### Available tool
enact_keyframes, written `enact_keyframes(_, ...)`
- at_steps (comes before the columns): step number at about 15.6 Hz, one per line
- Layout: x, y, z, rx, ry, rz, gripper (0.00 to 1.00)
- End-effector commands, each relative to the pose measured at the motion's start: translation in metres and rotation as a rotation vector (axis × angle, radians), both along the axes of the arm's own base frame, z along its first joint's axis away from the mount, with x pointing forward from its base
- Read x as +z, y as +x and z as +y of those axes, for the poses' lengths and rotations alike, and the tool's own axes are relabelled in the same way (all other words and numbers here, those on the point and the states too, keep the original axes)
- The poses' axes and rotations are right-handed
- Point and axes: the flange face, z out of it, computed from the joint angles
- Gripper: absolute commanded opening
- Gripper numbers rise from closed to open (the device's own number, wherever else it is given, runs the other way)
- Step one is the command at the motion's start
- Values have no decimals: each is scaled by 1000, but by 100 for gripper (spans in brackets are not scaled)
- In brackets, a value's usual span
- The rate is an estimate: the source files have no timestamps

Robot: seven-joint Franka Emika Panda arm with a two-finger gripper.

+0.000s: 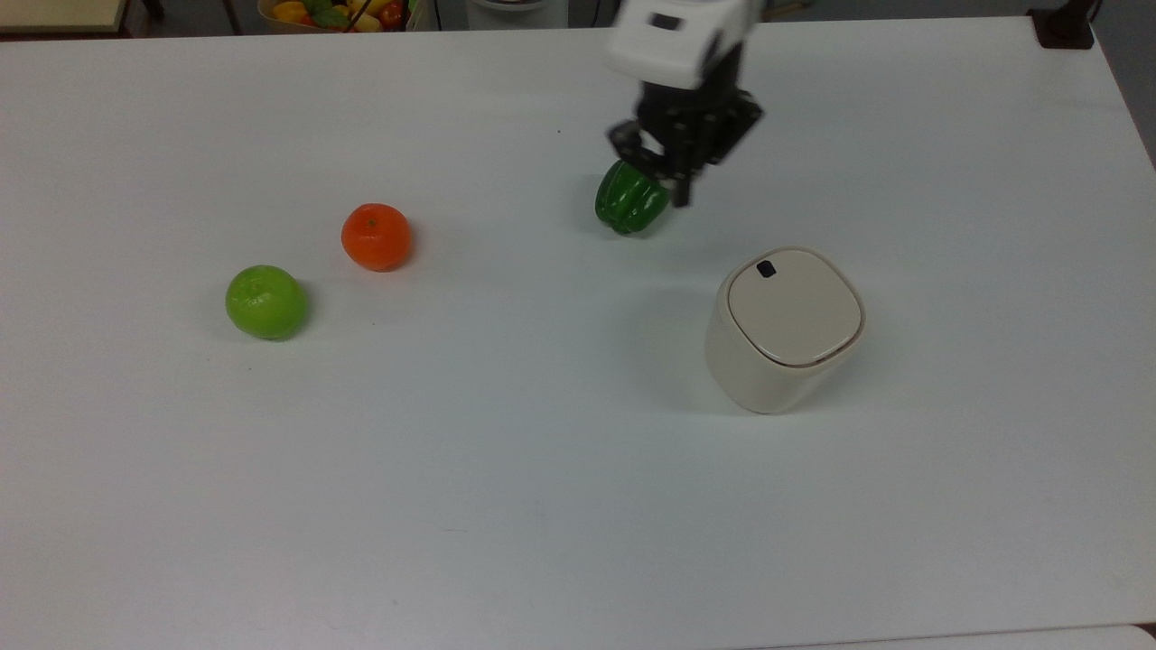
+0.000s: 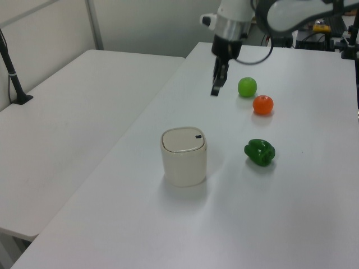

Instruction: Close garbage bin

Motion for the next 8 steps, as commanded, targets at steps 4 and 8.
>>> enact_keyframes(4,41,-37,-121,-249,-116,193,0)
enact_keyframes(8,39,-44,-167,-326,-137,244,0)
